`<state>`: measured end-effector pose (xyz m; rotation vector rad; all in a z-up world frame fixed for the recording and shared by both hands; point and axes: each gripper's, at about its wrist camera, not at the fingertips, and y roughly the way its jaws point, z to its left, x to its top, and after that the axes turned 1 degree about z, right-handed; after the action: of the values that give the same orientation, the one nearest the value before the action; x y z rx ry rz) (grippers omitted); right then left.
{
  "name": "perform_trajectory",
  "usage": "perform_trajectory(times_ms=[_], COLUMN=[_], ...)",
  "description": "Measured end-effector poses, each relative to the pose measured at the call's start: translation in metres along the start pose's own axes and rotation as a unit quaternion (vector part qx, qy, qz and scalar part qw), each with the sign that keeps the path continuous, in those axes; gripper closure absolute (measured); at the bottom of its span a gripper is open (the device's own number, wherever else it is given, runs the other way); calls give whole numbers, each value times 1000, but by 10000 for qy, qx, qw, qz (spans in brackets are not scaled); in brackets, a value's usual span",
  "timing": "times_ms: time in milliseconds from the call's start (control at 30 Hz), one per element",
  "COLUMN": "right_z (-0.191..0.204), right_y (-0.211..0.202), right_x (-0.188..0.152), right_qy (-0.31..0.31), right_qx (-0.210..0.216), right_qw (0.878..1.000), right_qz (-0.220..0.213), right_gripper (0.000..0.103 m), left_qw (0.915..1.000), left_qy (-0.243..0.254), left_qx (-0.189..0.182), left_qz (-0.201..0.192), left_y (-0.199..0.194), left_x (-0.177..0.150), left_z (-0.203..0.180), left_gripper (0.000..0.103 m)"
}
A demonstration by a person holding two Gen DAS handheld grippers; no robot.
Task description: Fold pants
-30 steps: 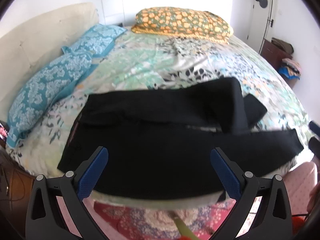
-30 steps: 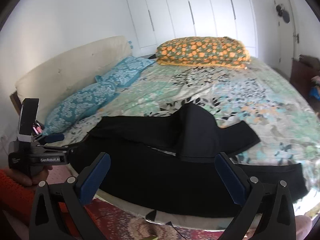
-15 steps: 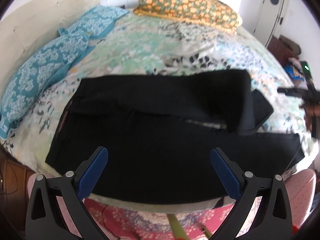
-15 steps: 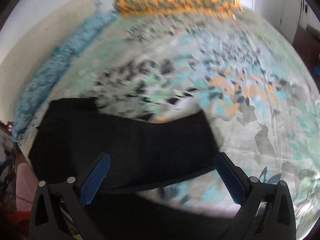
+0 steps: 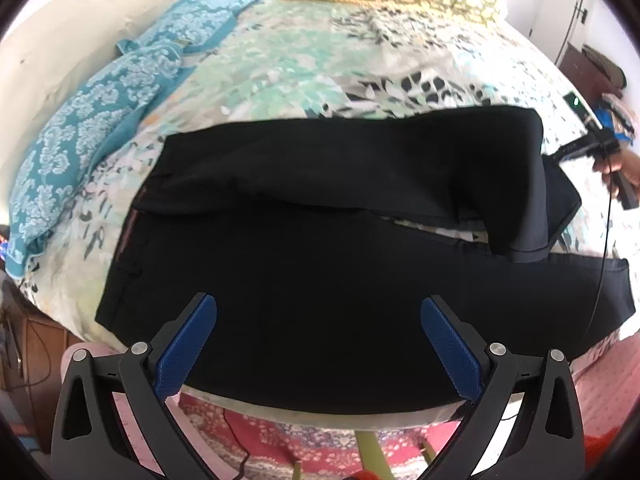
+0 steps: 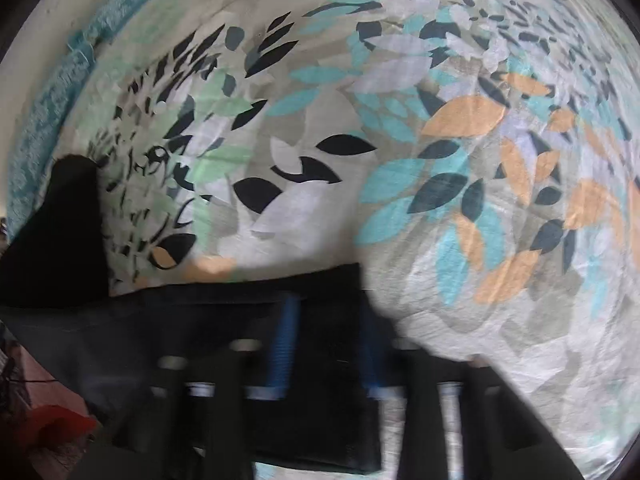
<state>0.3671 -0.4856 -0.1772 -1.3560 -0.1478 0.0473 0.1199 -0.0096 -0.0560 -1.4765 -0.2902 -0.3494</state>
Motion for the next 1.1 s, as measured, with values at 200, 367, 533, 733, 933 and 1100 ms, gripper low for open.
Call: perform_trajectory(times_ms=[200,367,533,733,933,1100], right_z=[-80,-145,-155,-183,-150,-112], right_y=[-125,-117,-79,-68,-43,-75], right_x=[-18,-54,-86,-125,-115,-133], right_qy=[750,1695,2155,2666,2028,2046], right_qx=[-985,-1217,-1016,-940,-1620,-1850], right_qw=[9784,9624,9552,9444,9544,9361], right_qz=[-1657,-1738,-1757,-1680,-1475,-2184], right_gripper=[92,90,42,42,41,41], left_qw=[9996,9993,9982,9991,9970,9908], left_qy=[209,327,576,406,434,440], left_qx=[9,-164,-122,87,489,1171], left_qz=[-205,-122,59,51,-403,-509], left_y=[-5,0,9,26,74,145], left_x=[13,16,15,20,60,113], left_z=[-19,-42,-57,-39,-9,27], left_gripper=[1,1,1,1,1,1])
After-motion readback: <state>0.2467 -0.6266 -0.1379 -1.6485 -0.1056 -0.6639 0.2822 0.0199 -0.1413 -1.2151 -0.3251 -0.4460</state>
